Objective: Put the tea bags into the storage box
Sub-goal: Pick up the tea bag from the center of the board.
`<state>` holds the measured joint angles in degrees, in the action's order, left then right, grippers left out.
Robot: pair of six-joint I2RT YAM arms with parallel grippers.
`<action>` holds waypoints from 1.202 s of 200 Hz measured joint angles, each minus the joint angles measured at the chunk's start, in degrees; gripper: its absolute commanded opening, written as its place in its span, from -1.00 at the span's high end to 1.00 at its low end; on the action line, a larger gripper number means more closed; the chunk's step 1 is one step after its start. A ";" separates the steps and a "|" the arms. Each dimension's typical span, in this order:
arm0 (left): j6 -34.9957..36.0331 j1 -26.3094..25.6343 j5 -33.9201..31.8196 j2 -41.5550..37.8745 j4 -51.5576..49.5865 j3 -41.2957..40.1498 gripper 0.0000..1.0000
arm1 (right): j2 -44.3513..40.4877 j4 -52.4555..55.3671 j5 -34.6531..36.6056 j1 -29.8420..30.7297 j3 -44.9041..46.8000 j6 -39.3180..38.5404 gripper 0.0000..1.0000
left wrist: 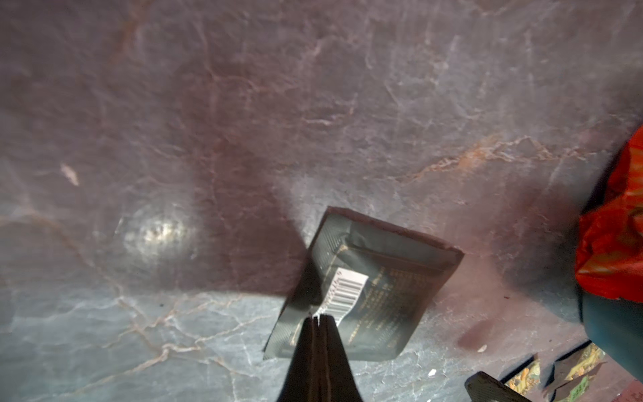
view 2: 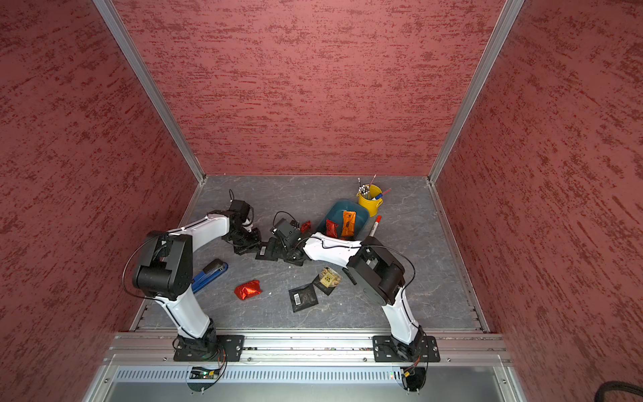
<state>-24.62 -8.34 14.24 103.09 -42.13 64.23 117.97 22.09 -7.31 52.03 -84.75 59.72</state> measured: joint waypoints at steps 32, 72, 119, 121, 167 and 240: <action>0.07 0.04 0.26 1.75 0.79 0.13 1.00 | 1.64 -0.09 -0.92 -0.48 -0.50 0.44 -0.95; 0.11 0.07 0.90 2.14 1.79 0.31 1.00 | 3.65 -2.05 -3.13 -1.70 -2.12 1.88 -0.90; 0.13 0.09 1.70 2.34 2.78 0.31 1.00 | 5.31 -6.75 -6.05 -2.84 -2.67 3.93 -0.88; 0.13 0.09 1.73 2.34 2.80 0.31 1.00 | 5.40 -6.99 -6.19 -2.89 -2.67 4.00 -0.88; 0.50 0.09 1.95 2.36 2.97 0.28 1.00 | 6.93 -13.18 -9.07 -3.74 -2.51 7.02 -0.87; 0.55 0.15 2.36 2.49 3.65 0.20 1.00 | 7.04 -25.14 -12.35 -4.09 2.36 9.79 -0.80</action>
<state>-24.08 -8.19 16.60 105.58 -38.48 64.42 125.01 -3.05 -19.66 47.94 -82.39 69.52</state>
